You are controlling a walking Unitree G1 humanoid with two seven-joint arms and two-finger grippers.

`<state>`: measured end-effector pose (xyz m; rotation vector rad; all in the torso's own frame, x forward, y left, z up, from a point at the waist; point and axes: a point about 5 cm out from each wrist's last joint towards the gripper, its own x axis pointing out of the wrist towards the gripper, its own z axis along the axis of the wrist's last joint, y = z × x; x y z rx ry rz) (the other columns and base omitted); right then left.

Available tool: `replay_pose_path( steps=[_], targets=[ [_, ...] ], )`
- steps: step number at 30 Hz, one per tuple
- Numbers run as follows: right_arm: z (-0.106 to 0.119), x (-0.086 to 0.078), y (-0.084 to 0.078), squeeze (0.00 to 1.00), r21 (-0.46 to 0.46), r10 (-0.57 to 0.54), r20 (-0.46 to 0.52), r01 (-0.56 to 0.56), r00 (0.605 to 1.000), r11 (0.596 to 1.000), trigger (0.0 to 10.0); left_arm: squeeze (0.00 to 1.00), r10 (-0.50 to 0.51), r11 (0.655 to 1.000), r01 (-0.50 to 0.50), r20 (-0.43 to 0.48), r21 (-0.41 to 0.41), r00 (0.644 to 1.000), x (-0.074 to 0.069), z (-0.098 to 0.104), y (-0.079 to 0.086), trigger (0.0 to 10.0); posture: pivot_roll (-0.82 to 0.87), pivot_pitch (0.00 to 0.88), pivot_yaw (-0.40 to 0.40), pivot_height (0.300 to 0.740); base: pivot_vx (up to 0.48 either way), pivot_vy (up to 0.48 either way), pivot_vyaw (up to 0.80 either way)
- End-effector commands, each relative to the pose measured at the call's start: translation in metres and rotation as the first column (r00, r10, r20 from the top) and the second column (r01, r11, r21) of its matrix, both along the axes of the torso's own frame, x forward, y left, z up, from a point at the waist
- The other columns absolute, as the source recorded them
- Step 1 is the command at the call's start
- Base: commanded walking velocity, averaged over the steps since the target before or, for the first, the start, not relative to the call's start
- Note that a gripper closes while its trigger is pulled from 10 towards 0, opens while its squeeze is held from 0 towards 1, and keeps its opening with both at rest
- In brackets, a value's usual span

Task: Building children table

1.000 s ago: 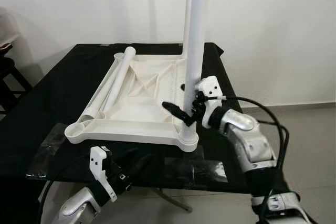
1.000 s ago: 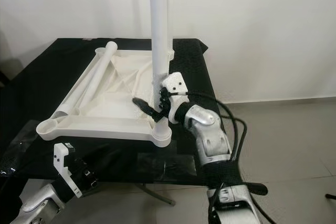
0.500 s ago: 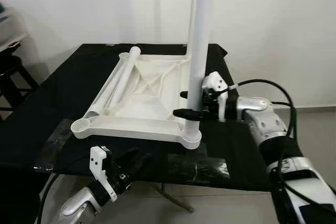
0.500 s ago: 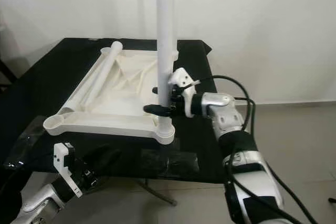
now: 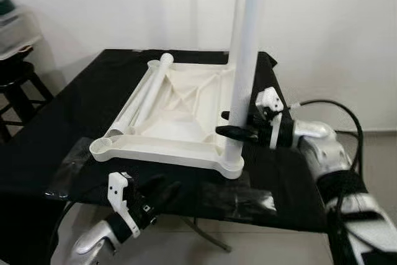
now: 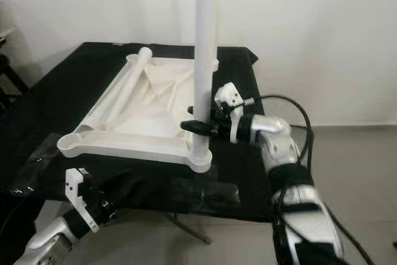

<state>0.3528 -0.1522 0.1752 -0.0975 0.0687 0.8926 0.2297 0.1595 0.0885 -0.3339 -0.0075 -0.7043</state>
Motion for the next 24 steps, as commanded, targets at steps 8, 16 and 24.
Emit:
replay_pose_path(
  steps=[8,16,24],
  targets=[
    [-0.085,-0.064,0.06,0.0,-0.063,-0.541,-0.167,0.539,0.824,0.84,0.0,0.0,0.001,1.0,-0.001,-0.003,-0.004,1.0,-0.002,0.001,0.002,10.0,0.0,0.0,0.005,0.74,0.0,0.0,0.0],
    [-0.06,-0.045,0.076,1.0,-0.036,-0.458,-0.162,0.459,0.874,0.888,10.0,0.0,0.009,1.0,-0.009,-0.001,-0.004,1.0,-0.005,0.001,0.003,10.0,0.02,0.0,-0.007,0.74,0.0,0.0,0.0],
    [-0.036,-0.04,0.077,1.0,0.054,-0.338,-0.156,0.349,0.928,0.935,10.0,0.0,0.009,1.0,-0.009,-0.002,-0.006,1.0,-0.004,0.002,0.002,10.0,0.02,0.0,-0.007,0.74,0.0,0.0,0.0]
  ],
)
